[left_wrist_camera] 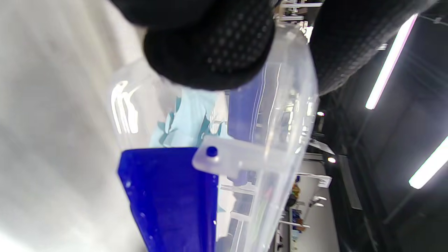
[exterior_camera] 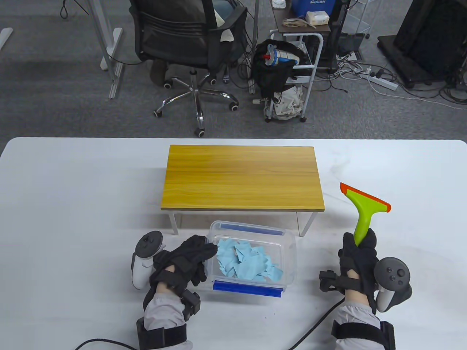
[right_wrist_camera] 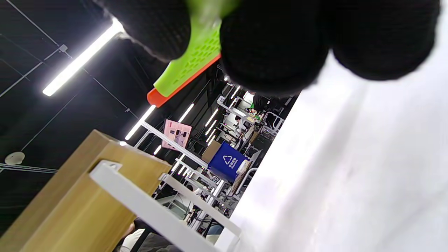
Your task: Scrape paper scraps from tabletop organizer into plastic storage box
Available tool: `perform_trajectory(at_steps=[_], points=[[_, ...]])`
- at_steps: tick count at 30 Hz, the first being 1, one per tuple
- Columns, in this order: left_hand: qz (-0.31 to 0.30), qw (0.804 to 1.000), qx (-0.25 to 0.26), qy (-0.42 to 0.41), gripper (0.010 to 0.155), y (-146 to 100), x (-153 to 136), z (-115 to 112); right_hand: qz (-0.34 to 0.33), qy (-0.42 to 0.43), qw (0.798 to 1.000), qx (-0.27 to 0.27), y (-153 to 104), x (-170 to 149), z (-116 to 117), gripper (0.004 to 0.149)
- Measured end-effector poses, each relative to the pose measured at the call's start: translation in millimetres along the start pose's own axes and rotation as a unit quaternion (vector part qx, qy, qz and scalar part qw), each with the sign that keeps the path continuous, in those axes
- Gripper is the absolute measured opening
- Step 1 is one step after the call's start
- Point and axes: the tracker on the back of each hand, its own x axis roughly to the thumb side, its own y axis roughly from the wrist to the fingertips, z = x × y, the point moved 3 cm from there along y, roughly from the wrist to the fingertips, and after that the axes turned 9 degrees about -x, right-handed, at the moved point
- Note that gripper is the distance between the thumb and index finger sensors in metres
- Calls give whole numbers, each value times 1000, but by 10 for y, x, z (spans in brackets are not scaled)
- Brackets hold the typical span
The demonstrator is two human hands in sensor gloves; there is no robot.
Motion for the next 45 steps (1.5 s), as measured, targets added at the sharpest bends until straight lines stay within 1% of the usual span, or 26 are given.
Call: perform_trajectory(at_steps=[2, 5, 8, 10, 12, 13, 15, 17, 18, 19, 20, 22, 23, 28, 31, 33, 37, 40, 42, 44, 45], points=[[-28, 1000, 0, 3, 68, -57, 134, -10, 2, 6, 1000, 0, 1, -3, 0, 68], [-70, 997, 19, 1, 68, -178, 310, 41, 8, 19, 1000, 1, -1, -7, -5, 67], [-115, 991, 65, -10, 68, -371, 474, 187, 14, 32, 999, 1, 2, -8, -15, 67], [-141, 985, 102, -23, 68, -521, 557, 321, 16, 37, 999, 0, 6, -9, -22, 67], [-165, 975, 142, -37, 68, -698, 619, 508, 19, 42, 999, 0, 5, -12, -27, 67], [-171, 972, 154, -41, 68, -758, 633, 573, 19, 43, 999, 0, 3, -10, -27, 67], [-183, 962, 195, -60, 68, -951, 638, 766, 22, 46, 999, 1, 2, -9, -28, 67], [-185, 948, 246, -76, 68, -1117, 593, 918, 24, 50, 998, 1, 3, -9, -28, 67], [-178, 938, 283, -93, 68, -1200, 542, 984, 25, 51, 998, 1, 3, -10, -27, 67], [-171, 930, 309, -105, 68, -1251, 499, 1018, 26, 52, 998, 1, 3, -10, -28, 67], [-156, 914, 355, -123, 68, -1328, 423, 1073, 28, 54, 998, 1, 1, -13, -27, 67], [-141, 895, 400, -136, 68, -1396, 326, 1141, 30, 55, 998, 1, -1, -14, -29, 67], [-130, 889, 416, -141, 68, -1418, 252, 1192, 31, 55, 998, 1, -2, -13, -33, 67], [-77, 867, 454, -191, 67, -1353, -64, 1343, 36, 63, 997, 2, -4, -20, -29, 67], [-15, 852, 485, -194, 67, -1293, -285, 1399, 40, 64, 997, 3, -2, -28, -31, 67], [25, 846, 490, -210, 67, -1247, -452, 1401, 46, 75, 996, 1, 7, -34, -35, 67], [55, 829, 503, -237, 67, -1216, -658, 1398, 51, 77, 996, 0, 20, -42, -34, 67], [77, 826, 504, -238, 67, -1215, -738, 1395, 55, 80, 995, 1, 26, -50, -28, 67], [89, 824, 500, -251, 67, -1214, -799, 1390, 56, 78, 995, 1, 26, -49, -27, 67], [83, 820, 496, -275, 67, -1209, -866, 1388, 56, 79, 995, 2, 24, -47, -24, 67], [94, 817, 493, -284, 67, -1216, -892, 1381, 56, 78, 995, 2, 25, -47, -21, 67]])
